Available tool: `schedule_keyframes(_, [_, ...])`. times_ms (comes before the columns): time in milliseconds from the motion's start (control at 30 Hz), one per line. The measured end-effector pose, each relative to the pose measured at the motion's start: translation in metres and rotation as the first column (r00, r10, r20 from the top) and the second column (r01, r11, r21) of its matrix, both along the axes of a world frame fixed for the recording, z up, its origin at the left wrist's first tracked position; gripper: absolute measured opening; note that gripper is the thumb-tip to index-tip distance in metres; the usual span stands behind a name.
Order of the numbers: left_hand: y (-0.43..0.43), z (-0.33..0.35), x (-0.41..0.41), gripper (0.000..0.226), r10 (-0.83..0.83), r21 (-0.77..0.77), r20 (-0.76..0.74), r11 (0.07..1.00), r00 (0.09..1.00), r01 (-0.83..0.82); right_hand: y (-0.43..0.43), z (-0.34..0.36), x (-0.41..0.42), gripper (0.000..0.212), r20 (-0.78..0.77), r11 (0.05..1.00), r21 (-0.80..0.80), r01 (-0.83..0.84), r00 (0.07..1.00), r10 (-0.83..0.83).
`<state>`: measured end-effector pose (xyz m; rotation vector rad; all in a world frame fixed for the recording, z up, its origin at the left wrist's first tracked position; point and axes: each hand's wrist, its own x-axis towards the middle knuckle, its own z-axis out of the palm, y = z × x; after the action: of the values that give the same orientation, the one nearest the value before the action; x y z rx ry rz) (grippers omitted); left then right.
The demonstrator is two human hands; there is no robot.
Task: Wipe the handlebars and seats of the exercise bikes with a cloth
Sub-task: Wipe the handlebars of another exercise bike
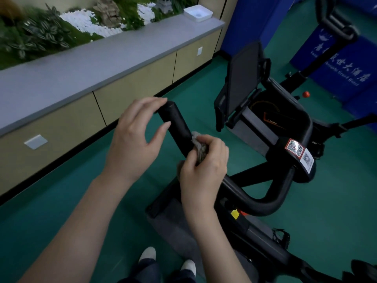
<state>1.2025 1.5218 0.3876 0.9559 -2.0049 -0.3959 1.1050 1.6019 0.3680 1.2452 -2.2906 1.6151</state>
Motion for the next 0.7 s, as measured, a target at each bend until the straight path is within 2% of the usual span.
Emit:
schedule_keyframes(233, [-0.008, -0.001, 0.007, 0.029, -0.016, 0.114, -0.133, 0.993, 0.991, 0.031, -0.035, 0.010, 0.015, 0.019, 0.096, 0.971, -0.237, 0.034, 0.995, -0.011])
schedule_keyframes(400, [-0.011, 0.003, 0.008, 0.027, -0.034, 0.164, -0.198, 0.984, 0.980, 0.067, -0.054, 0.023, 0.015, 0.019, 0.082, 0.947, -0.313, -0.074, 0.991, 0.105])
schedule_keyframes(500, [-0.014, 0.006, 0.009, 0.024, -0.023, 0.202, -0.239, 0.977, 0.971, 0.073, -0.063, 0.035, 0.009, 0.018, 0.083, 0.947, -0.263, -0.184, 0.974, 0.212])
schedule_keyframes(633, [-0.014, 0.007, 0.007, 0.023, -0.004, 0.203, -0.232, 0.978, 0.973, 0.052, -0.067, 0.043, -0.011, 0.015, 0.122, 0.947, -0.044, -0.319, 0.939, 0.322])
schedule_keyframes(700, [-0.011, 0.006, 0.007, 0.026, -0.001, 0.199, -0.218, 0.979, 0.976, 0.046, -0.066, 0.045, -0.022, 0.016, 0.189, 0.927, 0.058, -0.370, 0.916, 0.354])
